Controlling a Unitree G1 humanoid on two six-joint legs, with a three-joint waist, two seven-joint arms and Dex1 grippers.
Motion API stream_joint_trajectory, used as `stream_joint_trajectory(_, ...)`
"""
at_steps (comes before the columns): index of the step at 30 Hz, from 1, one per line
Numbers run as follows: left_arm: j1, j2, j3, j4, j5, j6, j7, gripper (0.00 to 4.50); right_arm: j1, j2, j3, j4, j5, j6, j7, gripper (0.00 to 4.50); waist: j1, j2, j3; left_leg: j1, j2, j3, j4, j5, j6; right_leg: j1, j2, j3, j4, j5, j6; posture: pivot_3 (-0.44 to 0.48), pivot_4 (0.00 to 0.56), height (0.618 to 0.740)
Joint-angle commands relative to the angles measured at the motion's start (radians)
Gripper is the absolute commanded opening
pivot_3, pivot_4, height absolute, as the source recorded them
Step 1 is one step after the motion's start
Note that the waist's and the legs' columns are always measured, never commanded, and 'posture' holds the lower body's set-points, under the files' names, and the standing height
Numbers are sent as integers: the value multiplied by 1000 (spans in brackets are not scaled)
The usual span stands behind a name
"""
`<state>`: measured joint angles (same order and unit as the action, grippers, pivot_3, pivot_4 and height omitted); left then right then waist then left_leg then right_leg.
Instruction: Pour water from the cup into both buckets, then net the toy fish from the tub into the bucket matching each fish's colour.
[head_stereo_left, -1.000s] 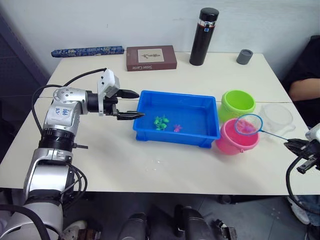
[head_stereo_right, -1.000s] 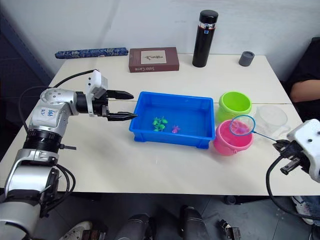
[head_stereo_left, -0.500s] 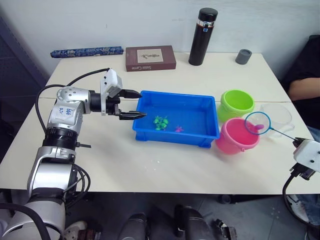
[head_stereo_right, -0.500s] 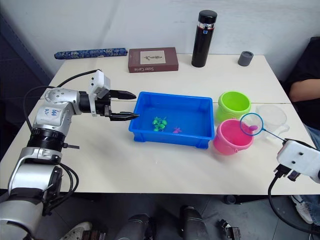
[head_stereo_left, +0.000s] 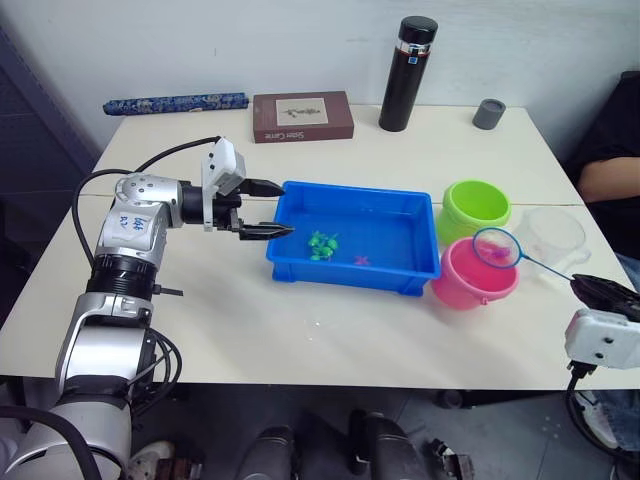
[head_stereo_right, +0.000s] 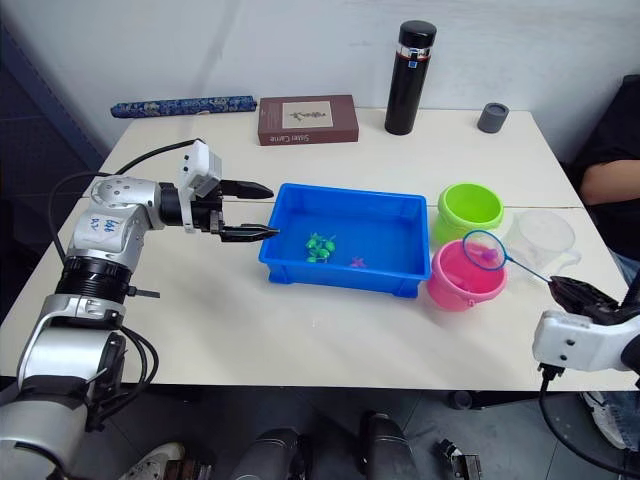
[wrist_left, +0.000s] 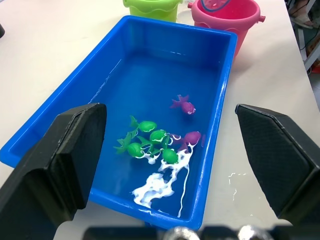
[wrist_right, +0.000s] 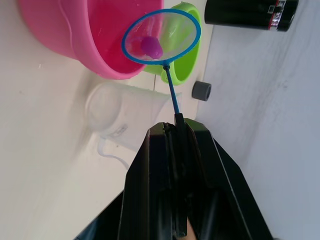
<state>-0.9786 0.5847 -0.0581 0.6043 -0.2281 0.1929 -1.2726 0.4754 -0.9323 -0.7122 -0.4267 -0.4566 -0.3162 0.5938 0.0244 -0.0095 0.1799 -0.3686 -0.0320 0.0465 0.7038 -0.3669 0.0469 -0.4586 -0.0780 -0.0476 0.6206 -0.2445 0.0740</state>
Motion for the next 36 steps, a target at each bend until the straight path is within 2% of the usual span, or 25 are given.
stream_joint_trajectory(1,-16,-3,15,-20,-8,-13,-5,4444,-1,16,-48,-13,-69,-67,-65,0,-1,0,0,0,0,0,0,0,0,0,0,0,0,0,0,0,150,740)
stream_joint_trajectory(17,-18,-19,15,-24,-11,-11,-13,4444,33,68,-122,-4,-314,-247,-287,0,-1,0,0,3,0,0,0,0,0,4,0,1,0,0,0,0,150,740)
stream_joint_trajectory(24,-16,-15,19,-24,-12,-7,-21,4444,-41,57,-84,-33,-196,-205,-232,0,-4,0,0,14,0,0,-2,0,0,15,0,1,-3,0,0,0,150,740)
stream_joint_trajectory(29,11,12,40,-64,-19,22,0,4444,-219,-27,46,-36,0,-79,-97,0,-13,0,0,15,1,0,-2,0,0,16,0,1,-2,0,0,0,150,740)
stream_joint_trajectory(31,21,24,48,-75,-18,30,11,4444,-269,-30,95,-47,64,-5,-45,0,-15,0,0,15,2,-1,-2,0,0,15,0,1,-2,0,0,0,150,740)
stream_joint_trajectory(36,89,83,75,-178,-34,101,35,4444,-483,-36,326,-90,272,327,129,0,-24,0,0,15,2,-1,-1,0,0,15,-1,0,-2,0,0,0,150,740)
